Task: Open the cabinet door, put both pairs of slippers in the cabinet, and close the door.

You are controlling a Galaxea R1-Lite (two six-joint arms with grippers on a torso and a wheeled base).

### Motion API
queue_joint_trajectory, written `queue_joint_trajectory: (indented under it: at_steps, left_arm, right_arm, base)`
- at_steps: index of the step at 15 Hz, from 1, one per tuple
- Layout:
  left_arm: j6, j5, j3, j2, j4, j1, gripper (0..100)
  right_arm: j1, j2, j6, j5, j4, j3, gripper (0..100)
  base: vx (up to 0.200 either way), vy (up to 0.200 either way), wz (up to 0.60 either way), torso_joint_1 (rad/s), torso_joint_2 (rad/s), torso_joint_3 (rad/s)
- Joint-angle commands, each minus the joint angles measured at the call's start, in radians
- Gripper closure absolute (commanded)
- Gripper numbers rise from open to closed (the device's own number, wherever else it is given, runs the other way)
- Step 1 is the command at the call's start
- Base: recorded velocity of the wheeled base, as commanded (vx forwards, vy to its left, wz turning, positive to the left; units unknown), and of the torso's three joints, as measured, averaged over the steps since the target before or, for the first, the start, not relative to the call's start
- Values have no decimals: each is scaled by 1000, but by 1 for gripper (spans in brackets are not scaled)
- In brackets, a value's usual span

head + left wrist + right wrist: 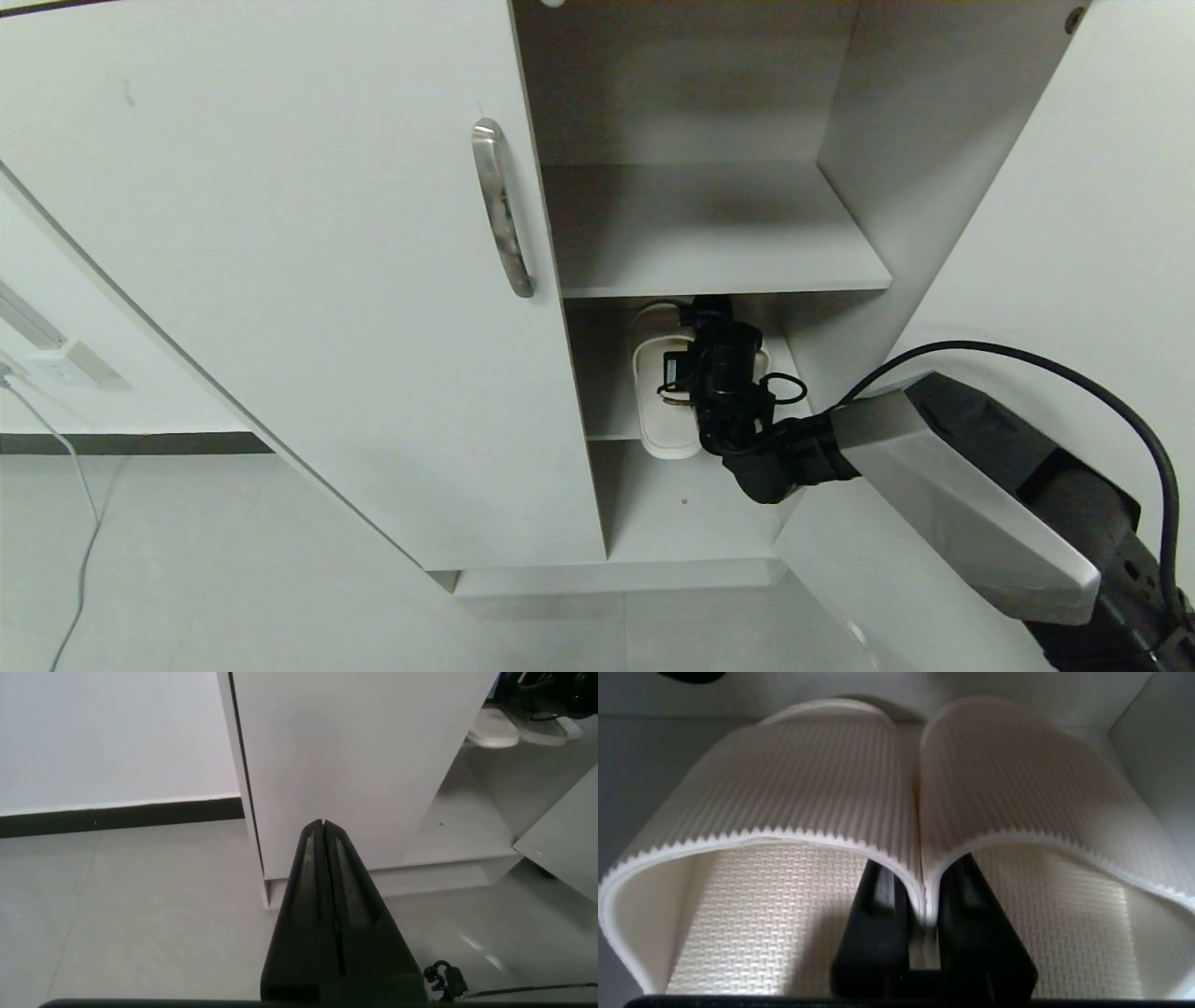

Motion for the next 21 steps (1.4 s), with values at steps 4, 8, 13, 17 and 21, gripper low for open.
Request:
queue_joint_trajectory:
  at_steps: [4, 8, 13, 17, 21]
  left_arm:
    - [2, 0, 0, 1, 0, 0, 100]
    - [5, 0, 0, 1, 0, -1, 100]
    - [7, -1, 0, 1, 0, 0, 100]
    - [7, 0, 0, 1, 0, -1, 100]
    - [7, -1, 0, 2, 0, 0, 100]
  right_arm:
    - [5, 9, 2, -9, 8, -4, 0]
    - [45, -90, 6, -10, -53, 194, 0]
    - [135, -280, 9, -63, -206, 579, 0]
    - [189, -365, 9, -84, -324, 805, 0]
    - [209, -377, 9, -86, -324, 832, 0]
  base:
    - [0, 0, 0, 0, 0, 0]
    - [0, 0, 0, 0, 0, 0]
    - [0, 0, 0, 0, 0, 0]
    - [0, 0, 0, 0, 0, 0]
    - [-100, 0, 0, 0, 1, 13]
